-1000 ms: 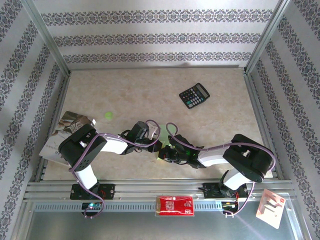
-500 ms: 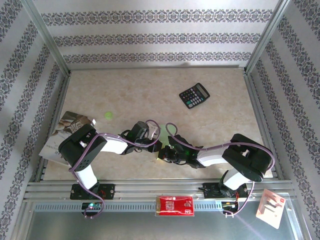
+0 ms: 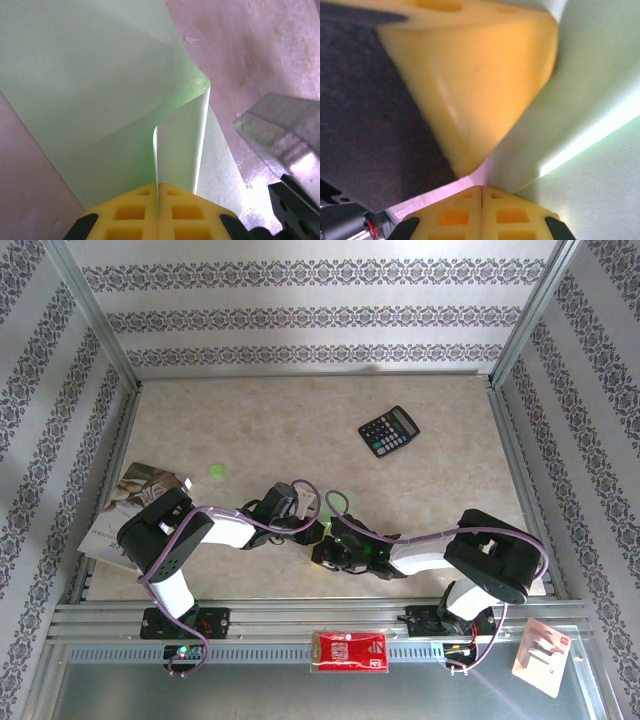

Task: Fold a paper plane with a square sheet of paper (pick it up from the middle)
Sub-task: Fold the triangle a second time at the center of the table.

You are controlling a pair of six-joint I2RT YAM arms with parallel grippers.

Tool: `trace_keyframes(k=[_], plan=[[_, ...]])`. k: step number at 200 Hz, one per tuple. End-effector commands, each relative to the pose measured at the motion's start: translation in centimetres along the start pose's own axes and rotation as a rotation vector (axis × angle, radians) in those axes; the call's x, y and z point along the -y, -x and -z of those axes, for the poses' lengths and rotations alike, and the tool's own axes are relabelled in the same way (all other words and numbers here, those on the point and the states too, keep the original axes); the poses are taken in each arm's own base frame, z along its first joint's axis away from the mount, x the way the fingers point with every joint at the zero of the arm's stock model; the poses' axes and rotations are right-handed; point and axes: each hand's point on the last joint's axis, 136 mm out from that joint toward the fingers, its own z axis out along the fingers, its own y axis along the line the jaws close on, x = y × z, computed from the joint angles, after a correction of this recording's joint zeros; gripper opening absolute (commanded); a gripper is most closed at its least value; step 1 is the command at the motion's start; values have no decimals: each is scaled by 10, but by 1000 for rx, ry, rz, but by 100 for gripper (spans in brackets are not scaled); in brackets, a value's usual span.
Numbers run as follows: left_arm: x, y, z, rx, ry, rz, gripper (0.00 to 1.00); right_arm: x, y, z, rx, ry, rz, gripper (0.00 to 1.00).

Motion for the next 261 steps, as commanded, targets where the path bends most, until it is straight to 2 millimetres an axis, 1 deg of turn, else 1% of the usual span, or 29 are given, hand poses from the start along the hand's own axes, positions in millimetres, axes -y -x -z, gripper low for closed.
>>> trace_keyframes(k=[1, 20, 42, 53, 84, 102, 116, 140, 167, 179, 207, 234, 261], plan=[[-45, -39, -3, -109, 161, 67, 0, 3, -13, 0, -50, -20, -17, 0], [-44, -38, -4, -109, 160, 65, 0, -2, -11, 5, -40, 2, -7, 0], [-43, -38, -3, -110, 158, 65, 0, -8, 4, 21, 3, 30, 4, 0], [-43, -39, -3, -110, 158, 65, 0, -8, 16, 32, 36, 37, 6, 0], [-44, -39, -3, -109, 157, 67, 0, 4, 52, 59, 120, 1, 4, 0], [-44, -39, -3, -110, 158, 68, 0, 11, 74, 69, 164, -3, -11, 0], [-44, -40, -3, -110, 161, 69, 0, 13, 86, 73, 182, -8, -12, 0], [-44, -40, -3, -112, 162, 69, 0, 11, 96, 69, 179, -11, -8, 0], [-45, -40, -3, -115, 163, 68, 0, 9, 97, 57, 147, -8, -7, 0], [-45, -40, -3, -117, 163, 69, 0, 6, 98, 53, 135, -2, 0, 0], [-44, -40, -3, -117, 163, 69, 0, 4, 95, 42, 110, -13, 14, 0], [-45, -40, -3, -119, 164, 66, 0, 15, 95, 34, 94, -44, 6, 0], [-45, -40, -3, -118, 164, 68, 0, 35, 92, 32, 84, -89, -13, 0]])
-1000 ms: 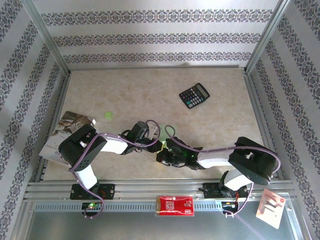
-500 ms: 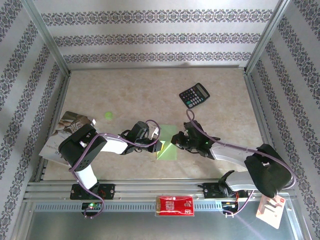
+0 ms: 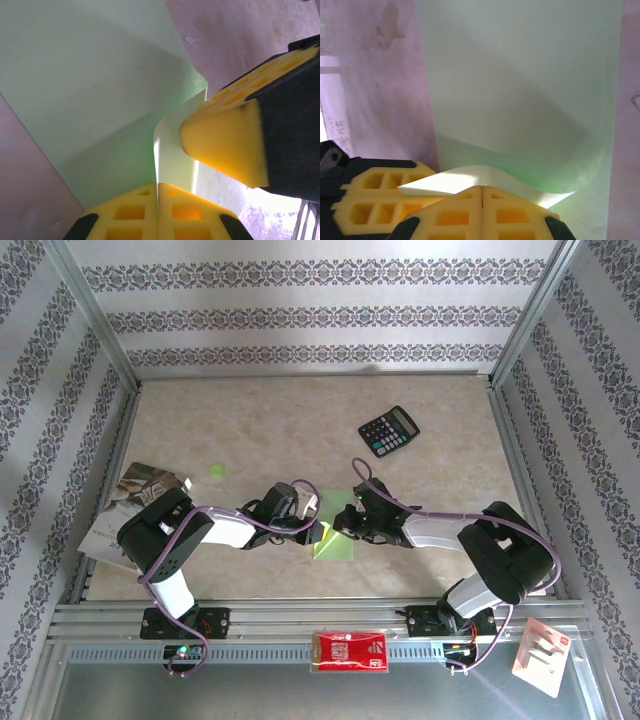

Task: Fold a paper plane with a square sheet of paper (pick it up from the middle)
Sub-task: Fold the triangle a second time at the center of the table.

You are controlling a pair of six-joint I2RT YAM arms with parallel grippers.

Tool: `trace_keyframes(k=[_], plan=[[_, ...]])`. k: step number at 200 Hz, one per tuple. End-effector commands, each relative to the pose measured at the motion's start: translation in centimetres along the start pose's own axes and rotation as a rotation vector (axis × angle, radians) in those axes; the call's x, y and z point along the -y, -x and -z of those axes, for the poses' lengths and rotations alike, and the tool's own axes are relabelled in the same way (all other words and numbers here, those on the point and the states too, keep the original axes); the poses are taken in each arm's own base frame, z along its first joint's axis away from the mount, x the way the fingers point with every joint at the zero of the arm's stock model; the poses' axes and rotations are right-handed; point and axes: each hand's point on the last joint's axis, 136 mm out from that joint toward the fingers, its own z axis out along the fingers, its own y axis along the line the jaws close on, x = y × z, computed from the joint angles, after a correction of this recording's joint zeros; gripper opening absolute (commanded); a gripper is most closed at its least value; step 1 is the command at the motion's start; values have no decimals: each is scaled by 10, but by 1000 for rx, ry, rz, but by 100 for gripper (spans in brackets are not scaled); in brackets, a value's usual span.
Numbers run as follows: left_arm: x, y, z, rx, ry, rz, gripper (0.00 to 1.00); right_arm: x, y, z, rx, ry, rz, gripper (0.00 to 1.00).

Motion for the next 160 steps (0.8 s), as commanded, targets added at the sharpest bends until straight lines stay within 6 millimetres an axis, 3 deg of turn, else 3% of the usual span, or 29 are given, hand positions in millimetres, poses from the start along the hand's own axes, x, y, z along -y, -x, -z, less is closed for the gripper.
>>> trace_keyframes(k=[1, 46, 83, 119, 160], plan=[[-45, -40, -3, -118, 163, 67, 0, 8, 1, -3, -4, -15, 15, 0], [-46, -42, -3, -121, 167, 67, 0, 29, 8, 0, -3, -50, -2, 0], [-46, -42, -3, -121, 165, 66, 0, 3, 10, 12, -1, 25, 30, 0], [-44, -40, -2, -118, 165, 65, 0, -24, -3, 20, -4, 81, 68, 0], [-45, -41, -1, -119, 172, 62, 0, -24, -16, 11, -20, 64, 67, 0]])
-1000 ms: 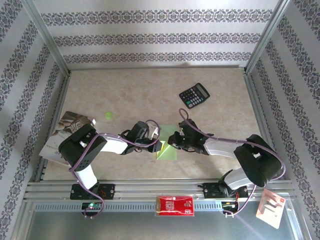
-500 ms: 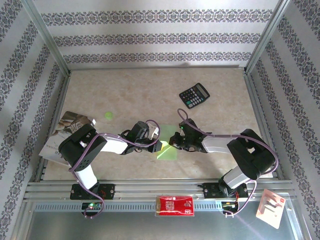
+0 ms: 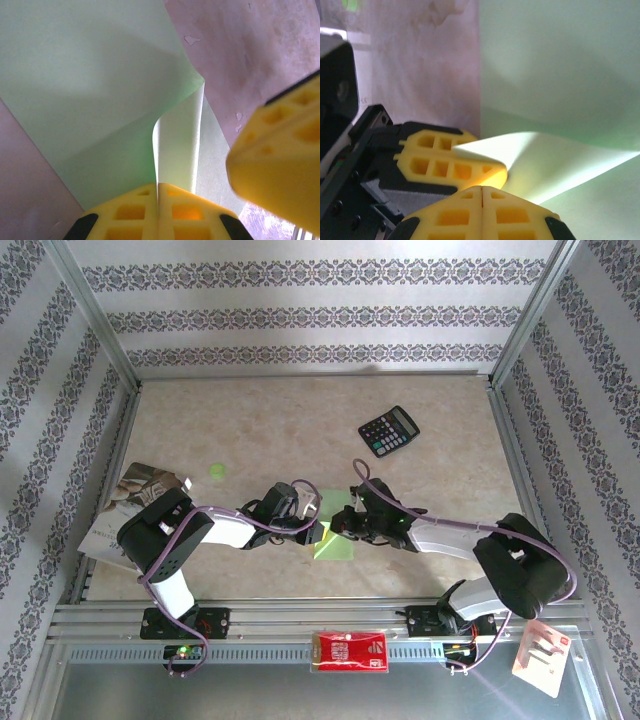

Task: Fold a paper plane with a square sheet of paper (pick it up from the middle)
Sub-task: Fold the triangle a second time at the center of the table.

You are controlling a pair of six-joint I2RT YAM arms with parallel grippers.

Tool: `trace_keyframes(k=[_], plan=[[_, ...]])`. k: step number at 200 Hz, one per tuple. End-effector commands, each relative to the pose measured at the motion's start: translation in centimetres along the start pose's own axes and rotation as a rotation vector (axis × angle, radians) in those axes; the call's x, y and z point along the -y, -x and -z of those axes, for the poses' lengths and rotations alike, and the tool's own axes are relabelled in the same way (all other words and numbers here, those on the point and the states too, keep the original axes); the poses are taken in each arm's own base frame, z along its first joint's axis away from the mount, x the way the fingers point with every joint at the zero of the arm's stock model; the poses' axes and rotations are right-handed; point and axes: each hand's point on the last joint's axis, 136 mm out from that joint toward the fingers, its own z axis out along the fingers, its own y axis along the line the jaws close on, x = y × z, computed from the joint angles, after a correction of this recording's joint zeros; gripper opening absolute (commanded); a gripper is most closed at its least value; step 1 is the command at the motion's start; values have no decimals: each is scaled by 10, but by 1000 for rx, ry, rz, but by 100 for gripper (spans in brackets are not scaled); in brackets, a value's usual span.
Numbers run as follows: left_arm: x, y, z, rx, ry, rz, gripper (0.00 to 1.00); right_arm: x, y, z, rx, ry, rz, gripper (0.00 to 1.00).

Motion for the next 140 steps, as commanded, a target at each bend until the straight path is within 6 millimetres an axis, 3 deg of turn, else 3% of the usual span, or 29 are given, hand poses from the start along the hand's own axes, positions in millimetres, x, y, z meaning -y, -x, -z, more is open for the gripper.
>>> trace_keyframes(k=[1, 77, 140], plan=[[-45, -41, -1, -118, 171, 62, 0, 3, -2, -5, 2, -16, -17, 0], [-46, -42, 0, -123, 177, 57, 0, 51, -7, -17, -28, -113, -54, 0], [-47, -43, 0, -124, 176, 61, 0, 19, 8, -3, -1, -22, -36, 0]])
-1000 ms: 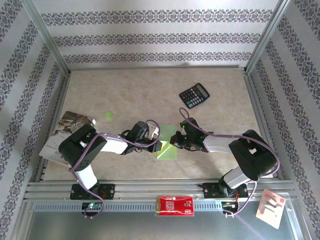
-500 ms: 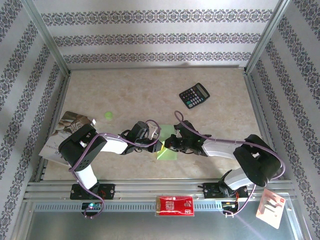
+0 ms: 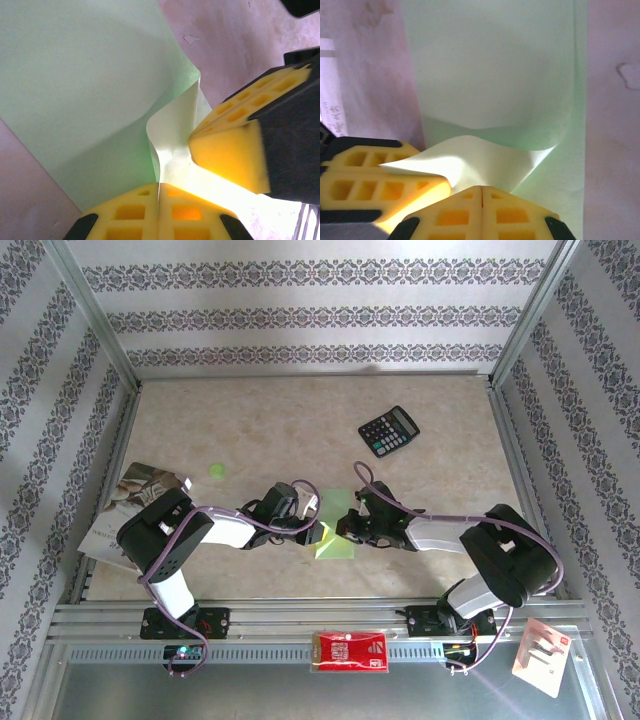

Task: Fold a paper plane with a square sheet of paper (pick it up from the middle)
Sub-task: Fold the triangle a second time at the center of the table.

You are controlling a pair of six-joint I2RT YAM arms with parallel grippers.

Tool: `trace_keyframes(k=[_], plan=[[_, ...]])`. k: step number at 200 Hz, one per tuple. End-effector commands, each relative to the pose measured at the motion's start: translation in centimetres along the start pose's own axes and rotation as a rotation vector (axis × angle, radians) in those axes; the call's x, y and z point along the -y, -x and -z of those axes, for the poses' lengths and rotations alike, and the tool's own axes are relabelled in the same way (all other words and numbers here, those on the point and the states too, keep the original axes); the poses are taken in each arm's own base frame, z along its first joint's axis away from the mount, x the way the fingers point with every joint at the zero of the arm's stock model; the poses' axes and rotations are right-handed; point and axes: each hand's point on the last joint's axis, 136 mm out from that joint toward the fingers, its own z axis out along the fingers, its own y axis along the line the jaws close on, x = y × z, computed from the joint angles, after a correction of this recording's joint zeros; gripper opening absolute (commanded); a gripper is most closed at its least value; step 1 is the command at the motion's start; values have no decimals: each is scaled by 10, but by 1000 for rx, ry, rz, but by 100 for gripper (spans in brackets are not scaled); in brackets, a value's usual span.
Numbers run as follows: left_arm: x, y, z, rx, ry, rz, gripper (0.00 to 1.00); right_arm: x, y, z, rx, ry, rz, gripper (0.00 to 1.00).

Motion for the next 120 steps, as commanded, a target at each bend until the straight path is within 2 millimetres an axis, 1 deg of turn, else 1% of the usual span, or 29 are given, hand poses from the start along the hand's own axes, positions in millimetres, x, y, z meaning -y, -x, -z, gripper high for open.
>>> trace_keyframes(k=[1, 19, 82, 120], plan=[[-46, -43, -1, -124, 174, 67, 0, -12, 4, 5, 5, 31, 19, 0], [-46, -43, 0, -124, 174, 67, 0, -14, 7, 3, 6, 29, 30, 0], [-47, -44, 2, -125, 183, 62, 0, 4, 13, -13, -18, -15, 28, 0], [-47, -44, 4, -127, 191, 56, 0, 16, 7, -18, -45, -37, 11, 0]])
